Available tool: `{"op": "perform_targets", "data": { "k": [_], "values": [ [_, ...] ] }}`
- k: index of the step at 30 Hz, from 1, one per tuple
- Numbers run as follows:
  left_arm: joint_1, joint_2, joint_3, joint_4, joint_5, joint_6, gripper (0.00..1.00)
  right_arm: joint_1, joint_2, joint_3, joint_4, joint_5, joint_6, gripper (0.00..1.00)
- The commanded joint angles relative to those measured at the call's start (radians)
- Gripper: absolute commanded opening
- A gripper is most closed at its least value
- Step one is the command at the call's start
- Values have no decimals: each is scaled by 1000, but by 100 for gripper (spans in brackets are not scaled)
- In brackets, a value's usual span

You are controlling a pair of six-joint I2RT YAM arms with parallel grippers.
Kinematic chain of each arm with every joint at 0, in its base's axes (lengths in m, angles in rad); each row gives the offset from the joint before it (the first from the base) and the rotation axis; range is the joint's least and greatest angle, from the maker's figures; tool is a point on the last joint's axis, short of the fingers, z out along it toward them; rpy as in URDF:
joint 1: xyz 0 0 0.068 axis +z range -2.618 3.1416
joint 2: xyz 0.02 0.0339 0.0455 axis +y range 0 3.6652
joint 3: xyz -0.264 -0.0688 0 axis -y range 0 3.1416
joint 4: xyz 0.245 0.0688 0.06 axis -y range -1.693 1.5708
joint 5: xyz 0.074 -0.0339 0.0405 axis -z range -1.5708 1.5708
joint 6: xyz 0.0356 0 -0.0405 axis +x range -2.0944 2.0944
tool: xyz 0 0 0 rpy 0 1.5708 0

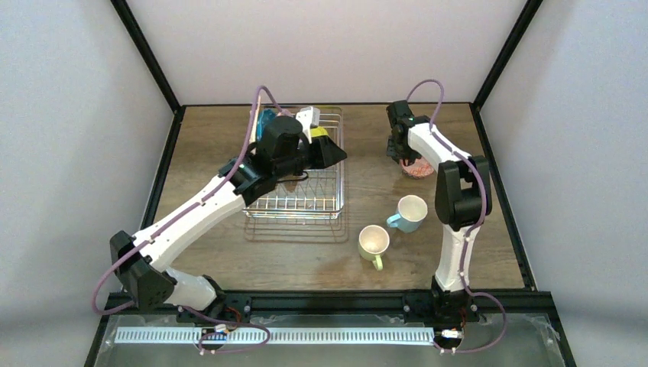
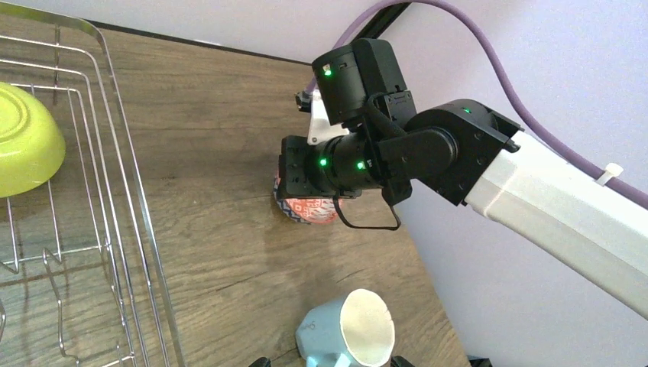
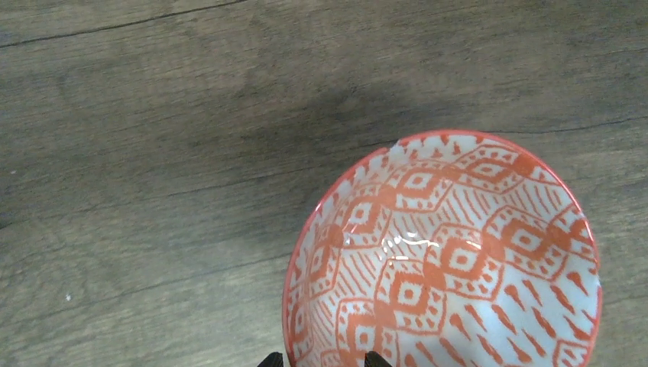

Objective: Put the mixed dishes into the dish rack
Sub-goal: Grab the bowl at the corner of the board.

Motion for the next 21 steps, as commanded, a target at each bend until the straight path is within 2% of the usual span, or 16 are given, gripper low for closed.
{"op": "perform_targets", "data": {
  "k": [1,6,9,11,13,15,21],
  "values": [
    [4,32,30,4,-9,2,89,-17,49,38,16,-7,-29,60],
    [8,46,34,12,-15,-3,89,-28,80,45,34,-22,-45,60],
    [7,52,33,12,-19,-10,89,-38,99,51,39,-31,-53,55],
    [7,52,33,12,-23,-15,89,-43,105,53,44,-36,-56,41],
    [9,51,33,12,-27,-19,89,-48,109,54,43,-42,-58,19],
    [10,47,34,12,-32,-24,89,-48,112,54,37,-41,-57,3],
    [9,20,29,-1,-47,-35,89,-48,63,36,35,-63,-52,1]
  ]
}}
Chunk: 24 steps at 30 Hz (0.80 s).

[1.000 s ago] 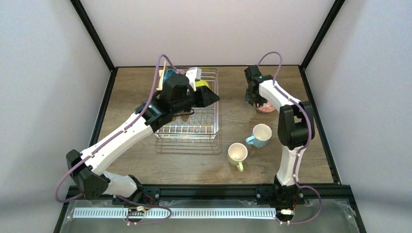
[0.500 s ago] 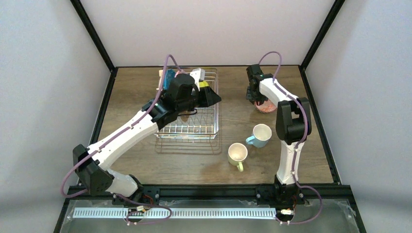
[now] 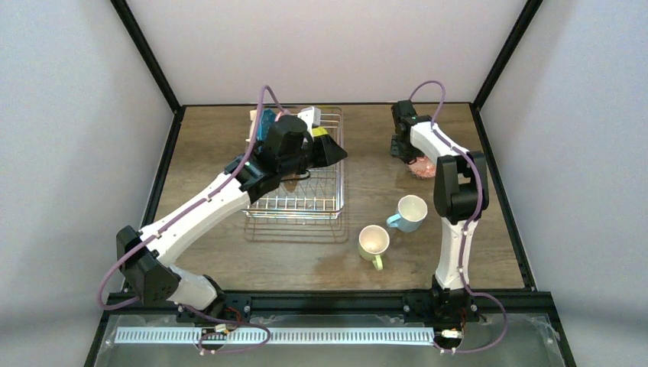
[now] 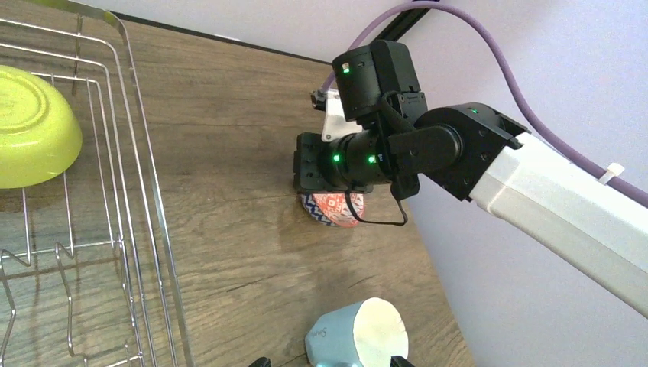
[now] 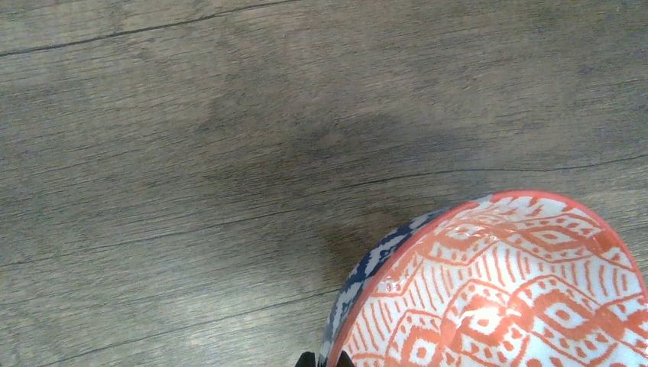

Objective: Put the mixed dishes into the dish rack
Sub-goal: Grab the bowl at the corner of the board, then turn the bowl upside down over the dish rack.

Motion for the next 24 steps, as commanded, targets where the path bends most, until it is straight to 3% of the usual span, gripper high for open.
{"op": "perform_targets", "data": {
  "k": [1,5,14,20,24],
  "values": [
    [4,-29,18,-6,-20,-13,89,-3,-42,-13,0,-52,13,1],
    [4,-57,6,-17,-48,-21,89,0,-124,-13,9,-138,16,1],
    [4,-111,-23,-27,-70,-51,89,41,-303,37,177,-635,104,1],
    [3,-141,-23,-51,-93,-47,89,65,-323,13,449,-915,322,1],
    [4,-162,-32,-56,-107,-45,89,95,-303,-28,637,-979,459,1]
  ]
}}
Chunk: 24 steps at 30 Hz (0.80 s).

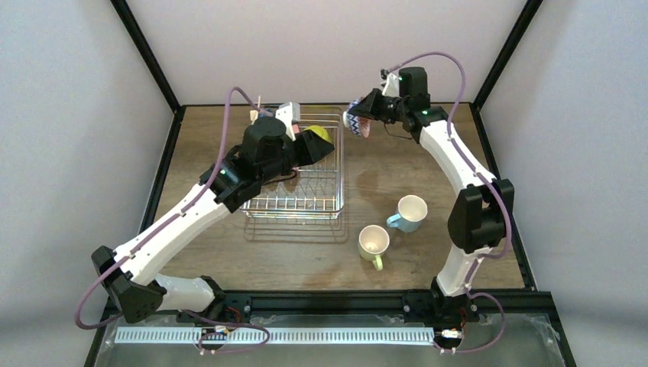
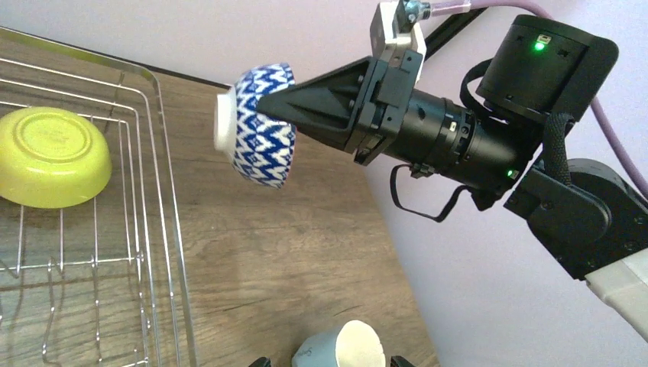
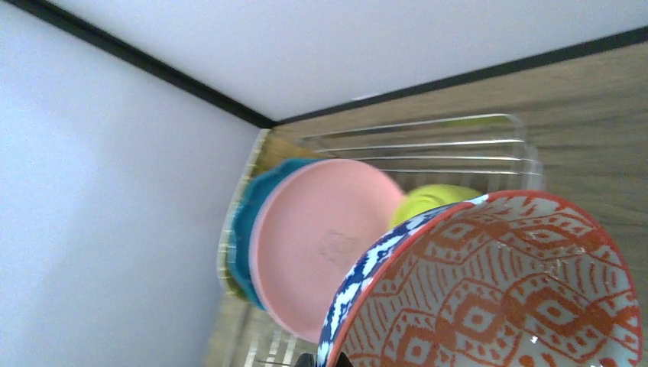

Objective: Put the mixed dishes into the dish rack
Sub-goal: Turn the bowl upside down over the dish rack.

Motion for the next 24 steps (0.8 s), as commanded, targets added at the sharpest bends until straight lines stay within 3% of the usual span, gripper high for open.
{"op": "perform_targets", "data": {
  "k": [1,16,24],
  "values": [
    [4,-36,-24,-24,-32,-1,89,29,19,-39,299,-173,210,1],
    [10,-48,-16,-45,-68,41,89,104,307,-43,968,-308,668,1],
    [24,-16,5,-60,-60,59,89,127,459,48,1139,-328,815,1]
  ]
}}
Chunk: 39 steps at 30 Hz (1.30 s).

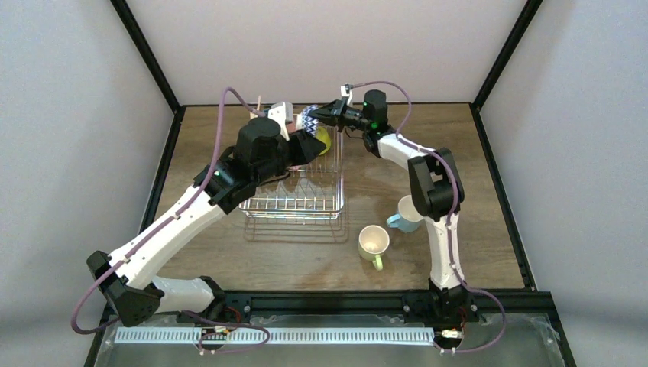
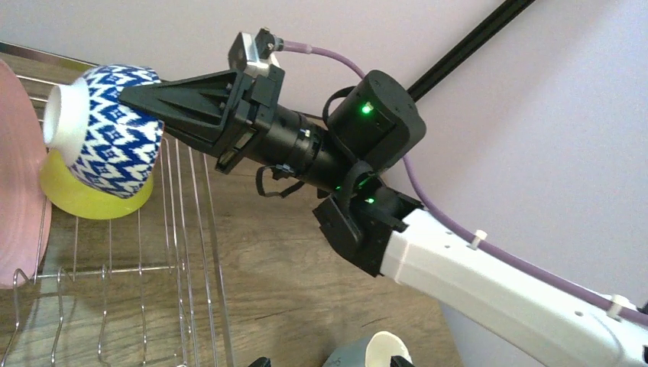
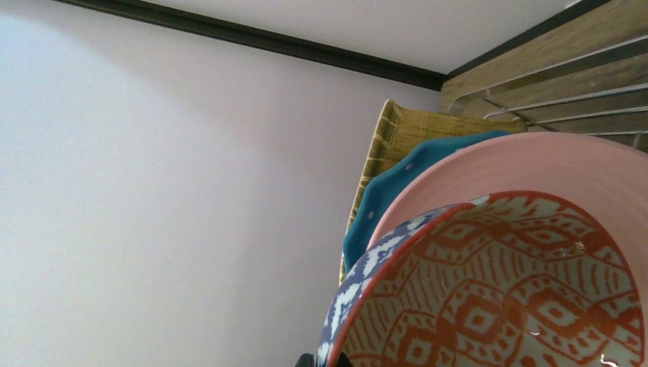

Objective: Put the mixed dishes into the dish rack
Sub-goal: Turn the bowl upside down over the dish rack.

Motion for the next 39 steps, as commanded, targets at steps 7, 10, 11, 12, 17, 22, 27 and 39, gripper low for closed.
{"op": "perform_targets", "data": {
  "k": [7,10,11,12,17,22,27,39],
  "values": [
    [19,38,19,-27,5,29,89,18,126,144,239,-25,177,1],
    [23,43,19,-30,7,30,89,21,148,159,242,-23,183,1],
    [24,44,19,-31,7,30,89,21,154,161,245,-23,187,1],
    [25,45,19,-30,7,29,89,21,160,165,248,-24,191,1],
    [29,52,20,-27,9,27,89,28,188,187,245,-25,197,1],
    [31,59,20,-28,8,24,89,32,218,217,236,-25,204,1],
    [35,67,22,-25,8,22,89,34,242,236,230,-25,206,1],
    [52,80,21,-24,18,25,89,36,312,314,189,-24,201,1]
  ]
}}
